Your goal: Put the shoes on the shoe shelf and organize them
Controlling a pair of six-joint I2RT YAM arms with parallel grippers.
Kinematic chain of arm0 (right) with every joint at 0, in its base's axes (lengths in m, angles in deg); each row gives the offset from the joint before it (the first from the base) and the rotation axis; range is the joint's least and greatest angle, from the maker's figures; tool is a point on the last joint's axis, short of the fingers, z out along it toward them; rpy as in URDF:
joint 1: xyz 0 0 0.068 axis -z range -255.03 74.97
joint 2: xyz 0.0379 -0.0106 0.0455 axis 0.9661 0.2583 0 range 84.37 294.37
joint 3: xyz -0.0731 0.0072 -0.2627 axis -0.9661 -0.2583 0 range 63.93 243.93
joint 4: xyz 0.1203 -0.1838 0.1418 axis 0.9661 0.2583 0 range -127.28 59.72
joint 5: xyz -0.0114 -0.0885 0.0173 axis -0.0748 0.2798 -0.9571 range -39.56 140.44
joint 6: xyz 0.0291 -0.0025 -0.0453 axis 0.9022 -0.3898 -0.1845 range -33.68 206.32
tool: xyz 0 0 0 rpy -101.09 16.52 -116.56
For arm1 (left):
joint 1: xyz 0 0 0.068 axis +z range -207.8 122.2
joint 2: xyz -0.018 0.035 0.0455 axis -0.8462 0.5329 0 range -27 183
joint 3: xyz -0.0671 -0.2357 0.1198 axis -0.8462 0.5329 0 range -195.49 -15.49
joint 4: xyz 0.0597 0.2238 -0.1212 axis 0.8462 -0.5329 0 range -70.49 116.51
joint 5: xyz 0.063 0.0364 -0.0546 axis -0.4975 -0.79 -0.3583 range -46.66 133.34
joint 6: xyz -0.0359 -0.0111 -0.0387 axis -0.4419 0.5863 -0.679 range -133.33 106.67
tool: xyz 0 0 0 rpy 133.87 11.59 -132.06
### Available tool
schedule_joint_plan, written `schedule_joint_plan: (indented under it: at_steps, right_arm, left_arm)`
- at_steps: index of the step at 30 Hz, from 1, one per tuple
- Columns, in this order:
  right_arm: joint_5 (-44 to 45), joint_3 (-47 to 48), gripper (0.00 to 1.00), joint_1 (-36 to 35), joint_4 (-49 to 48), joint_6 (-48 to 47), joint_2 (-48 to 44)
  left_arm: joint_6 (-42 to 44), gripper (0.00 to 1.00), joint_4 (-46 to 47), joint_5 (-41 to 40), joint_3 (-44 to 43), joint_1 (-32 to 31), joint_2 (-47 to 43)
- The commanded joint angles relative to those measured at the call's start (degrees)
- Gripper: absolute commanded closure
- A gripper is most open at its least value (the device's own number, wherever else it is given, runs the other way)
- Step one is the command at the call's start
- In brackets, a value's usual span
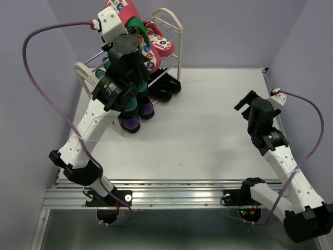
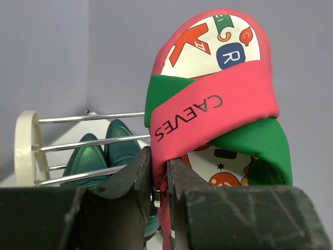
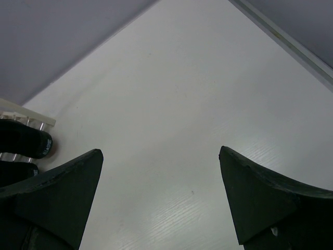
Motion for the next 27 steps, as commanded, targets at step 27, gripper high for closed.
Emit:
schedule_joint_plan:
  at_steps: [27]
  right_arm:
    - [-1.6, 0.6, 0.01, 0.0, -2.2, 0.4, 0.3]
  left_arm:
    - [-24.2, 1.0, -13.1, 10.0, -4.8, 16.4, 8.2]
